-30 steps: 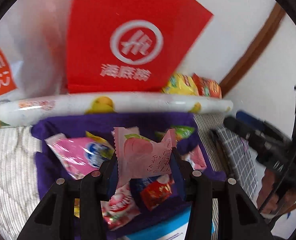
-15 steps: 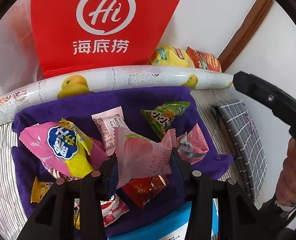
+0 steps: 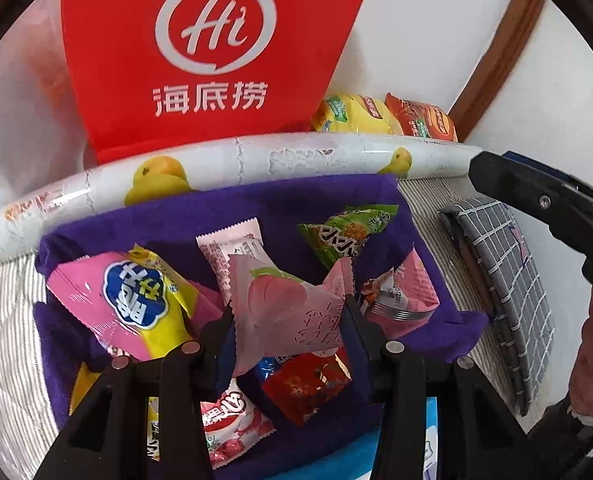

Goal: Organize snacks

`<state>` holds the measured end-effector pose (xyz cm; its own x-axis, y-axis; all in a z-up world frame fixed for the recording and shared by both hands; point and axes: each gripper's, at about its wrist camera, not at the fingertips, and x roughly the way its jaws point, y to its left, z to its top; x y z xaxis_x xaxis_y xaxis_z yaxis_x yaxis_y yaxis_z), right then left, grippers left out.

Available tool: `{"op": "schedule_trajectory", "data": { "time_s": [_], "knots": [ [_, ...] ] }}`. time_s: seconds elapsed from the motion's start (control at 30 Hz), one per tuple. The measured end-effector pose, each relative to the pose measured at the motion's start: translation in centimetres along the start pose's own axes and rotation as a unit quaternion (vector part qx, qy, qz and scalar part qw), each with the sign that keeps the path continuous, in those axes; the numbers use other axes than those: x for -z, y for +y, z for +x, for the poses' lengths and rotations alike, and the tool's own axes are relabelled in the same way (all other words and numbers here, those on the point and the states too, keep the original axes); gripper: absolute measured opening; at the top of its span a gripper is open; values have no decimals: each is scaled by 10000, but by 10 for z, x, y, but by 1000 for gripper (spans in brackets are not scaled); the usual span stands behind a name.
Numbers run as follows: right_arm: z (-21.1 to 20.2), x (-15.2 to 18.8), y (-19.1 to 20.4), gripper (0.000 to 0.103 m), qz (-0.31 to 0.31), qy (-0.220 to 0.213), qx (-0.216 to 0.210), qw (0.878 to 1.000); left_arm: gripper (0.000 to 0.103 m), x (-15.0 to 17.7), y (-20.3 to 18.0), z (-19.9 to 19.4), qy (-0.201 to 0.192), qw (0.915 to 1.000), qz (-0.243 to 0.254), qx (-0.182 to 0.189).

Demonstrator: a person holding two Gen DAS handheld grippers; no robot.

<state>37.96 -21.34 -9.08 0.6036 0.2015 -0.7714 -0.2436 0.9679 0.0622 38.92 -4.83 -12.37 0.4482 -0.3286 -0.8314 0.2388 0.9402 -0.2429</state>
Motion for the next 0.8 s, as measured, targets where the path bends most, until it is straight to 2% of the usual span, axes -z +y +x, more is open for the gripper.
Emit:
{"op": "schedule_trajectory", "data": {
  "time_s": [0.17, 0.23, 0.4, 0.7, 0.8],
  "knots": [
    [5, 0, -5, 69, 84, 105, 51, 9999, 49, -1, 0, -1, -53, 9999, 42, -86],
    [6, 0, -8, 69, 131, 130, 52, 9998, 58, -2, 2, -1, -31, 9999, 6, -151],
    [6, -1, -11, 69, 172, 154, 61, 9997, 67, -4, 5, -6, -112, 9996, -77, -230],
    [-2, -3, -10, 70, 230, 82, 47, 9997, 68, -6, 1, -24, -297, 9994, -32, -198],
    [-8, -4, -8, 74, 250, 36, 19, 9997, 69, -7, 0, -29, -244, 9995, -19, -219]
  ]
}}
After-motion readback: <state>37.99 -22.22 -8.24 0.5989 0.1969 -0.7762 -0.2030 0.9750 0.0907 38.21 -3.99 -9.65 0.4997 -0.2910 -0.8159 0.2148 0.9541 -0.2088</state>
